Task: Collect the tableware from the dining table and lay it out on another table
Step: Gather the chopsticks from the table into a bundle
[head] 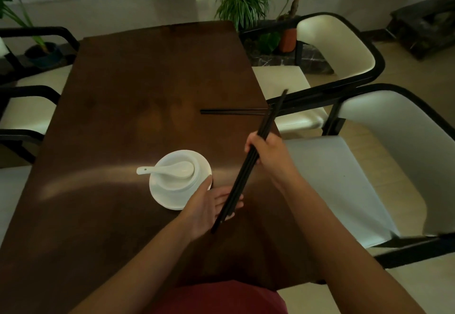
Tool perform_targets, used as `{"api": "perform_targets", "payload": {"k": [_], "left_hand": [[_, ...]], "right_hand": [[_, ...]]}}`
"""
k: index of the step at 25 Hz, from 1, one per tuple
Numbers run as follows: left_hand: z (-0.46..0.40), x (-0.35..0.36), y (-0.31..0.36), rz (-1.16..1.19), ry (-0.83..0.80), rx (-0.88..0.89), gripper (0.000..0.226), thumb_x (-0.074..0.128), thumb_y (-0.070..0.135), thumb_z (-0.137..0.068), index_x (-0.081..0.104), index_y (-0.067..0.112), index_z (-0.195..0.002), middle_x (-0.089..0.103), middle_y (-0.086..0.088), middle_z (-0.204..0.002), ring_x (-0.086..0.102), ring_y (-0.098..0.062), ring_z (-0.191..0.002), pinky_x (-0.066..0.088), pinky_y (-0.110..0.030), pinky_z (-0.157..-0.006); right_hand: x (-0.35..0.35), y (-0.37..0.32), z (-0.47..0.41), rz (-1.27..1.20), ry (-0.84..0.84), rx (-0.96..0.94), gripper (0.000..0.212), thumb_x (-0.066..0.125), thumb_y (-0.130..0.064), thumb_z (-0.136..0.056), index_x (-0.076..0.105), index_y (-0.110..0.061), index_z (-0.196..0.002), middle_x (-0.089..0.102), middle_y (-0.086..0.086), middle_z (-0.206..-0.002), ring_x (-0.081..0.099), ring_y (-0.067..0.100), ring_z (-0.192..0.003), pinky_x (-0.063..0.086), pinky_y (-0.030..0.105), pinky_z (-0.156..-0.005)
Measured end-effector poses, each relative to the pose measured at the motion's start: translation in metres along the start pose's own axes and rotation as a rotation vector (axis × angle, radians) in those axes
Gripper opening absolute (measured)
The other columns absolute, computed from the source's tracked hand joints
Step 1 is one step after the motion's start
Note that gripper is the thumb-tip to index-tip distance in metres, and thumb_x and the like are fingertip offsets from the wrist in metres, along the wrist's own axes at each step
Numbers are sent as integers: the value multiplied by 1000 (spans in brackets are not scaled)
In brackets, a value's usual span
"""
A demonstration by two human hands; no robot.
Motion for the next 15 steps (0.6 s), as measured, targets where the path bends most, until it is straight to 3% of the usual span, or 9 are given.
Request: {"api": "perform_targets", "payload": {"k": [2, 5, 9, 11, 13, 15], "left_hand": [[-2, -5, -8, 274, 17, 41, 71, 25, 60, -90, 56, 6, -122, 66, -14, -119, 55, -26, -118, 35, -40, -103], [-2, 6, -9, 629, -50, 97, 70, 35, 56, -89, 56, -2, -121, 61, -22, -124, 56, -34, -117, 42, -42, -96], [-7, 16, 8, 751, -39, 167, 56, 32, 37, -97, 57, -9, -116, 64, -28, -115, 64, -36, -105, 54, -44, -88], [-8, 20, 7, 619, -20, 127, 48, 31, 33, -98, 57, -4, -116, 68, -24, -107, 68, -32, -97, 59, -40, -77], [-6, 19, 2, 233, 20, 59, 45, 34, 34, -98, 64, 3, -109, 73, -14, -93, 71, -23, -82, 59, -31, -67], [-3, 17, 6, -83, 0, 64, 45, 32, 35, -98, 67, 7, -106, 73, -9, -87, 69, -18, -75, 58, -28, -69]], "right_hand": [[-10, -24, 4, -27, 73, -182, 28, 45, -24, -94, 54, -21, -68, 53, -8, -65, 50, -3, -55, 41, 7, -51], [-8, -43, 15, -31, 98, -370, 28, 45, -23, -93, 54, -24, -67, 54, -12, -62, 50, -4, -57, 41, 6, -55], [4, -26, 18, -53, 80, -343, 22, 46, -22, -93, 57, -28, -75, 60, -14, -66, 55, -5, -63, 45, 8, -59], [8, -11, 11, -15, 60, -259, 20, 46, -22, -94, 58, -26, -78, 61, -10, -69, 57, -7, -62, 45, 5, -57], [4, 4, -1, -23, 48, -147, 21, 45, -23, -94, 58, -22, -77, 61, -8, -70, 55, -8, -56, 42, 5, -49], [-4, 15, -16, -107, 11, -24, 22, 45, -22, -94, 58, -18, -77, 60, -4, -72, 54, -4, -53, 40, 8, -45]]}}
Point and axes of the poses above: each hand's wrist, its own z-axis away from the middle knuckle, its own x-axis out of the palm, y = z × x, the point moved 6 cm from there along -z, towards the middle knuckle
